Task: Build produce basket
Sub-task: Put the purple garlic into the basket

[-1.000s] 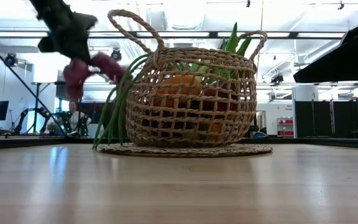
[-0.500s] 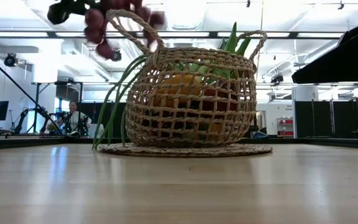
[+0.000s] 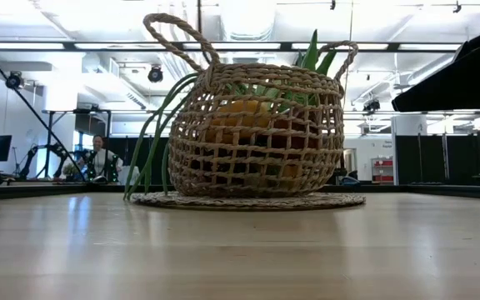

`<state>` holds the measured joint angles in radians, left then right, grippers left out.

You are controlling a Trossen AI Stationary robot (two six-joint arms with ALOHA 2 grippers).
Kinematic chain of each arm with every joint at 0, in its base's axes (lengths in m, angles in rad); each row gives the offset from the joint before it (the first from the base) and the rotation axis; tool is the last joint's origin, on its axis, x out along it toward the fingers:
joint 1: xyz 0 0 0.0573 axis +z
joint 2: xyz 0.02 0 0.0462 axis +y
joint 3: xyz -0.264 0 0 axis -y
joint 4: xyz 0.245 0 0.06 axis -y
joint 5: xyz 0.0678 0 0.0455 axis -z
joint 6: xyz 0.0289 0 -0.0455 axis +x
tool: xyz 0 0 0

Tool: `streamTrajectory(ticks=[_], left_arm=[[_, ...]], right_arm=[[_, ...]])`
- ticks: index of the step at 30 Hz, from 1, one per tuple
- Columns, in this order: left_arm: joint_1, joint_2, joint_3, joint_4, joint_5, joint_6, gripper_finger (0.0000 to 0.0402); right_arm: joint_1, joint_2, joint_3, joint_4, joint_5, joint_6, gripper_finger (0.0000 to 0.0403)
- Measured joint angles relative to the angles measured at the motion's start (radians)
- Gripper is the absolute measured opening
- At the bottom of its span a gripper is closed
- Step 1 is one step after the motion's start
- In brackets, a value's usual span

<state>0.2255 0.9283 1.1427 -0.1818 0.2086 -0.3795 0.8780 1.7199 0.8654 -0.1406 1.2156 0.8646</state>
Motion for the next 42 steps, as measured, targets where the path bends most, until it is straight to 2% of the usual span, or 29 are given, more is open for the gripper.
streamTrajectory(ticks=[5,13,15,18,21,23,26,29,31,38,42], left_arm=[[-0.057,0.089,0.003,0.267,0.022,0.068,0.0070],[-0.094,0.249,0.004,0.788,0.033,0.129,0.0070],[-0.094,0.282,0.010,0.837,0.042,0.131,0.0070],[-0.094,0.315,0.027,0.753,0.042,0.151,0.0070],[-0.102,0.334,0.035,0.578,-0.005,0.189,0.0070],[-0.114,0.338,0.037,0.442,-0.092,0.221,0.0070],[-0.140,0.339,0.035,0.277,-0.292,0.284,0.0070],[-0.170,0.337,0.035,0.153,-0.494,0.316,0.0070],[-0.189,0.337,0.036,0.099,-0.593,0.319,0.0070],[-0.255,0.360,0.024,-0.048,-0.839,0.338,0.0070],[-0.277,0.416,0.014,-0.055,-0.875,0.367,0.0070]], right_arm=[[0.000,0.000,0.000,0.000,0.000,0.000,0.0368],[0.000,0.000,0.000,0.000,0.000,0.000,0.0368],[0.000,0.000,0.000,0.000,0.000,0.000,0.0368],[0.000,0.000,0.000,0.000,0.000,0.000,0.0368],[0.000,0.000,0.000,0.000,-0.001,0.000,0.0368],[0.000,0.000,0.000,0.000,-0.001,0.000,0.0368],[0.000,0.000,0.000,0.000,-0.001,0.000,0.0368],[0.000,0.000,0.000,0.000,-0.001,0.000,0.0368],[0.000,0.000,0.000,0.000,-0.001,0.000,0.0368],[0.000,0.000,0.000,0.000,-0.001,0.000,0.0368],[0.000,0.000,0.000,0.000,-0.001,0.001,0.0368]])
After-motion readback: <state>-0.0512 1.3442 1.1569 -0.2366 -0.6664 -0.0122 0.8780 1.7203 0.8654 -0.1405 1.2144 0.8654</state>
